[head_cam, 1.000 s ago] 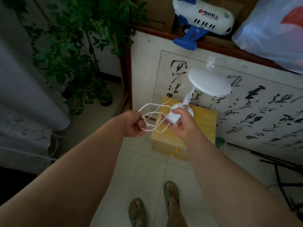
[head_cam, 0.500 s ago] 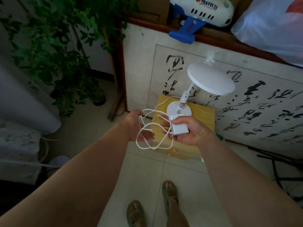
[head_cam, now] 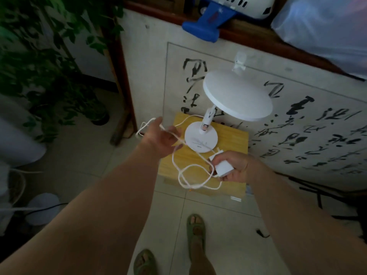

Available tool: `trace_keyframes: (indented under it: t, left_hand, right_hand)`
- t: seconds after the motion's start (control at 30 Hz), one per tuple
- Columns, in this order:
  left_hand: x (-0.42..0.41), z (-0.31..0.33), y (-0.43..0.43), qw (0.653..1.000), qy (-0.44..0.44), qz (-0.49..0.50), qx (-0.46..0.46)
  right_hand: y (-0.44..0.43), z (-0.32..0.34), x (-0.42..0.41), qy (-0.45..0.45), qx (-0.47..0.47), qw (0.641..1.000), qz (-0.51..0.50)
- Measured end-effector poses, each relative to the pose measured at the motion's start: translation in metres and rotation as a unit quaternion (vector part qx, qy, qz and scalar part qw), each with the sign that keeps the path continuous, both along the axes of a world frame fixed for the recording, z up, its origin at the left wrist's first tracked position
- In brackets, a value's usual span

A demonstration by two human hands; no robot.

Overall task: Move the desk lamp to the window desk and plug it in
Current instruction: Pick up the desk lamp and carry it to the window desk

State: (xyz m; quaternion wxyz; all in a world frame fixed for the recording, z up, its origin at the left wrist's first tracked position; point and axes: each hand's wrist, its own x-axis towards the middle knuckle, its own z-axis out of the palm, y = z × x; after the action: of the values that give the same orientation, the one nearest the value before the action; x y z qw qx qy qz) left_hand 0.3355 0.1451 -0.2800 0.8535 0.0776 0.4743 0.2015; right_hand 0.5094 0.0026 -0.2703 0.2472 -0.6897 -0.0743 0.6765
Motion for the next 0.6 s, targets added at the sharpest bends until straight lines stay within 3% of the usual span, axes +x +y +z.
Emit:
trace_keyframes:
  t: [0.1, 0.23, 0.3, 0.37, 0.5, 0.6]
  left_hand:
    - [0.020, -0.013, 0.000, 0.988, 0.135, 0.025, 0.068]
    - [0.048, -0.027, -0.017, 0.936, 0.245, -0.170, 0.187]
    - [0.068, -0.034, -0.031, 0.903, 0.245, -0.269, 0.229]
    - [0.087, -0.042, -0.045, 0.899, 0.223, -0.311, 0.214]
    - [0.110, -0.056, -0.054, 0.907, 0.172, -0.328, 0.199]
    - [0.121, -0.054, -0.052, 0.897, 0.179, -0.338, 0.223]
  right_hand:
    - [0.003, -0.020, 0.029, -0.066, -0.025, 0.994, -0.084]
    - [0.013, -0.038, 0.059, -0.050, 0.024, 0.979, -0.194]
    - [0.022, -0.043, 0.062, -0.043, 0.046, 0.977, -0.204]
    - [0.032, -0.050, 0.058, -0.037, 0.069, 0.977, -0.196]
    - [0.043, -0.063, 0.054, -0.022, 0.091, 0.982, -0.163]
    - [0.044, -0.075, 0.061, 0.026, 0.094, 0.975, -0.198]
